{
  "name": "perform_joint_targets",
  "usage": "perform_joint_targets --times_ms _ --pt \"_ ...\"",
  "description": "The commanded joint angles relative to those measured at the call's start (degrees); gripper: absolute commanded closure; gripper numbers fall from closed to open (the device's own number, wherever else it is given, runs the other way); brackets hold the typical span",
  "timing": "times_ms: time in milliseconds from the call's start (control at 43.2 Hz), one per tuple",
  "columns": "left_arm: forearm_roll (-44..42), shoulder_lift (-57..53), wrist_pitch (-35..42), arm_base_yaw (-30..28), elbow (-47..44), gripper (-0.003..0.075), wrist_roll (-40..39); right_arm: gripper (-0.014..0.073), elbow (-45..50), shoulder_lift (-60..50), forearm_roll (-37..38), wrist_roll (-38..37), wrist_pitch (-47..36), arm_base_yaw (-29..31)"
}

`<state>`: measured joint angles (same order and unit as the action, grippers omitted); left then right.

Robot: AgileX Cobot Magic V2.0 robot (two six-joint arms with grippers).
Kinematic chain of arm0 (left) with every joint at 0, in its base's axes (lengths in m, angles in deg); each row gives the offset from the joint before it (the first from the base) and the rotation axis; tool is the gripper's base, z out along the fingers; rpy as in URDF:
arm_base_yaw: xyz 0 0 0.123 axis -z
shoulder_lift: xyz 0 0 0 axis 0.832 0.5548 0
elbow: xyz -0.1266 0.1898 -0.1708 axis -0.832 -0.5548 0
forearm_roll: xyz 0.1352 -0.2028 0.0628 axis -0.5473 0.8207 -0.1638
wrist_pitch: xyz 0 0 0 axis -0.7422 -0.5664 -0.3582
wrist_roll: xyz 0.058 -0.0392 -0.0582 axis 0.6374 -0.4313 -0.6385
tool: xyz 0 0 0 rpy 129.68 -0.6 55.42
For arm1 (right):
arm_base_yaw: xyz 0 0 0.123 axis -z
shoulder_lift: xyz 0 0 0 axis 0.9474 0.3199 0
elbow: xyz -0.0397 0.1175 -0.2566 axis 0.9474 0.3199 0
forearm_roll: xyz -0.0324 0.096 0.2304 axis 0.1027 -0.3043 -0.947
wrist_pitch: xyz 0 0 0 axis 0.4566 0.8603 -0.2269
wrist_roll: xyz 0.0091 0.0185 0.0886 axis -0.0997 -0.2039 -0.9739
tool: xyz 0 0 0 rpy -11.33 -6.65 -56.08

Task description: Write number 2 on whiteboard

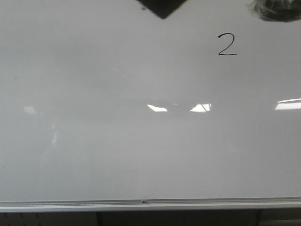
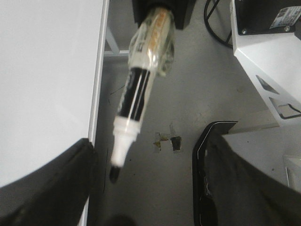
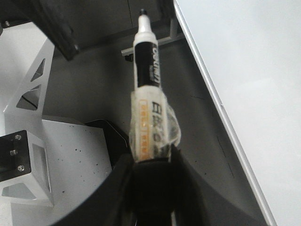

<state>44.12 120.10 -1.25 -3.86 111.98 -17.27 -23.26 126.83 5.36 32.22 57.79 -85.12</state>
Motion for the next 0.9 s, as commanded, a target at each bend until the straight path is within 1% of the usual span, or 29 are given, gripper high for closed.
perform_joint_targets --times_ms 0,208,301,370,417,509,579,718,880 --pt "2.03 1.24 2.29 1.03 4.3 0.0247 0.26 0.061 -1.92 -0.76 -3.34 0.7 3.06 0.05" --pt "2.03 5.56 2.25 1.18 7.58 0.0248 0.33 0.061 -1.92 -0.76 -3.34 0.7 3.06 0.05" --pt "2.16 6.24 2.3 1.18 7.68 0.0248 1.84 0.061 -1.92 -0.76 -3.34 0.7 3.06 0.05" --pt "2.63 6.24 2.19 1.18 7.68 0.0266 1.84 0.061 -1.92 -0.76 -3.34 0.7 3.06 0.05" --pt "3.01 6.24 2.19 1.18 7.68 0.0297 1.84 0.061 -1.92 -0.76 -3.29 0.7 3.07 0.05" --pt "3.1 6.24 2.19 1.18 7.68 0.0386 1.84 0.061 -1.92 -0.76 -3.23 0.7 3.07 0.05" --pt "3.64 6.24 2.29 1.18 7.68 0.0468 1.84 0.061 -1.92 -0.76 -3.23 0.7 3.07 0.05" --pt "6.16 6.24 2.38 1.18 7.68 0.0605 3.39 0.061 -1.92 -0.76 -3.17 0.7 3.07 0.05" --pt "6.54 6.24 2.38 1.18 7.68 0.0714 3.51 0.0605 -1.92 -0.76 -3.12 0.7 3.02 0.05"
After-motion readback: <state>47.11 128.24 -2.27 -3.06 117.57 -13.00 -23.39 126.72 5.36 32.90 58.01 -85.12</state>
